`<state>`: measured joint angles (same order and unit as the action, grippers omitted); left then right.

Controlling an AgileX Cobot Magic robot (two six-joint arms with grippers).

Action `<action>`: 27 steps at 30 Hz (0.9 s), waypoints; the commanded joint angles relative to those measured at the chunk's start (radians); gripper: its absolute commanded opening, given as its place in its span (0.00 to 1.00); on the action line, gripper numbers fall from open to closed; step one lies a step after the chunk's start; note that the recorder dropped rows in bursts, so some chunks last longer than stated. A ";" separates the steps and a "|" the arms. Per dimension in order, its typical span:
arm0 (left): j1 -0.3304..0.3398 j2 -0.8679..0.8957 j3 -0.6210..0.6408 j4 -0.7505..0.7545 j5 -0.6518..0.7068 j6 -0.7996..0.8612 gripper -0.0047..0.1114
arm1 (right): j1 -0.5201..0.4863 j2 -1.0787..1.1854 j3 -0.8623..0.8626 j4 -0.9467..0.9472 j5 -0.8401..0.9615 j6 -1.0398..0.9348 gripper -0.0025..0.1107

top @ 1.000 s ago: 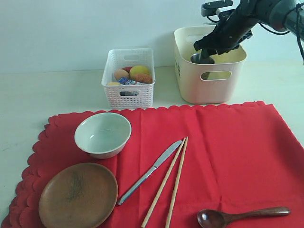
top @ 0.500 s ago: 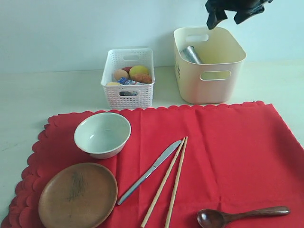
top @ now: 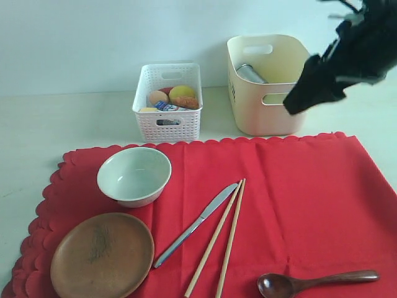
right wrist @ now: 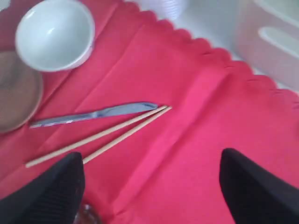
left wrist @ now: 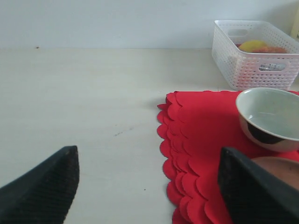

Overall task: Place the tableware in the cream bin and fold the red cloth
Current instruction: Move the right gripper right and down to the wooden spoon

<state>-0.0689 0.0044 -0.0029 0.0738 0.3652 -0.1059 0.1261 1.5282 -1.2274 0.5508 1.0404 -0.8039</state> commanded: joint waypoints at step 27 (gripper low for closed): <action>-0.005 -0.004 0.003 0.001 -0.011 -0.002 0.71 | 0.258 0.107 0.513 -0.343 -0.220 -0.472 0.57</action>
<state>-0.0689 0.0044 -0.0029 0.0738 0.3652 -0.1059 0.3831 1.6025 -0.7168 0.2016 0.8167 -1.2821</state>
